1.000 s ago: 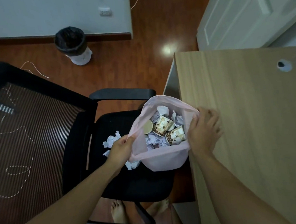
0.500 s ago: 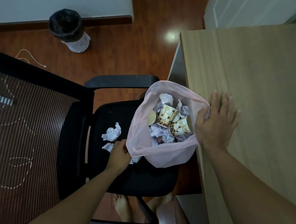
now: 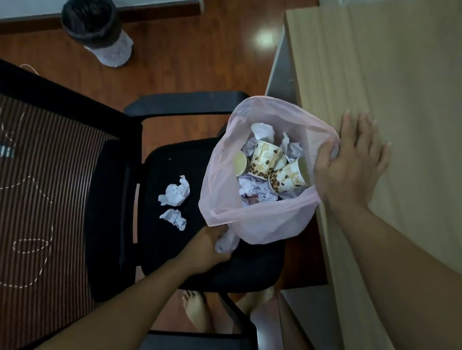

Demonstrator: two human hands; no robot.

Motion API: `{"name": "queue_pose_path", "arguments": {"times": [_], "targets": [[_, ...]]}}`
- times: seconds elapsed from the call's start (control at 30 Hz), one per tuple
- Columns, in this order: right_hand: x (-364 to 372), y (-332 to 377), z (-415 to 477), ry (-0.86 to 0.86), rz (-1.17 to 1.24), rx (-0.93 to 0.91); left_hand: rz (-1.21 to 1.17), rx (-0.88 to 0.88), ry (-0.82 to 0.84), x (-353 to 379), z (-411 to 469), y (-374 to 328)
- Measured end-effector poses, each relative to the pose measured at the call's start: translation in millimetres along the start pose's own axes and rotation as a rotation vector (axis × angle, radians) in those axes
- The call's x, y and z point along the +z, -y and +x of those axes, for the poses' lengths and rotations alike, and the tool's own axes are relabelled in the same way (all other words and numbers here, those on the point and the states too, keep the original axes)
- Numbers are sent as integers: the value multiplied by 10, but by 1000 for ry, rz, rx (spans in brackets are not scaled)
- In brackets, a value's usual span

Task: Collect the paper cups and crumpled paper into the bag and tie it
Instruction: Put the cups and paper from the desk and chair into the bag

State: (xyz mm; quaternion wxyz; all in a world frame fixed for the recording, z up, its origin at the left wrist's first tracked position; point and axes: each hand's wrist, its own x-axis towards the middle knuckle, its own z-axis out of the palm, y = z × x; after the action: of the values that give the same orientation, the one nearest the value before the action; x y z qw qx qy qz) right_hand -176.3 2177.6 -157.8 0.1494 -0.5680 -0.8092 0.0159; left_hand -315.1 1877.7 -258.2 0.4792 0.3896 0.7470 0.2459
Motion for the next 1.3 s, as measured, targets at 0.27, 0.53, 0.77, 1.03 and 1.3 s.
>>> {"name": "queue_pose_path", "arguments": {"times": [0.27, 0.53, 0.77, 1.03, 1.3], "targets": [[-48, 20, -9, -4, -4, 9, -192, 117, 458, -697, -724, -1608], [-50, 29, -8, 5, 4, 7, 43, 161, -221, -1145, 0, -2052], [-23, 39, -16, -5, 17, 18, 315, 132, -234, -933, 483, -1649], [-50, 38, -3, 4, 22, 12, -98, 73, -836, -1255, 398, -1042], [-40, 37, 0, 10, 26, 13, 170, -574, -298, -976, 590, 271]]}}
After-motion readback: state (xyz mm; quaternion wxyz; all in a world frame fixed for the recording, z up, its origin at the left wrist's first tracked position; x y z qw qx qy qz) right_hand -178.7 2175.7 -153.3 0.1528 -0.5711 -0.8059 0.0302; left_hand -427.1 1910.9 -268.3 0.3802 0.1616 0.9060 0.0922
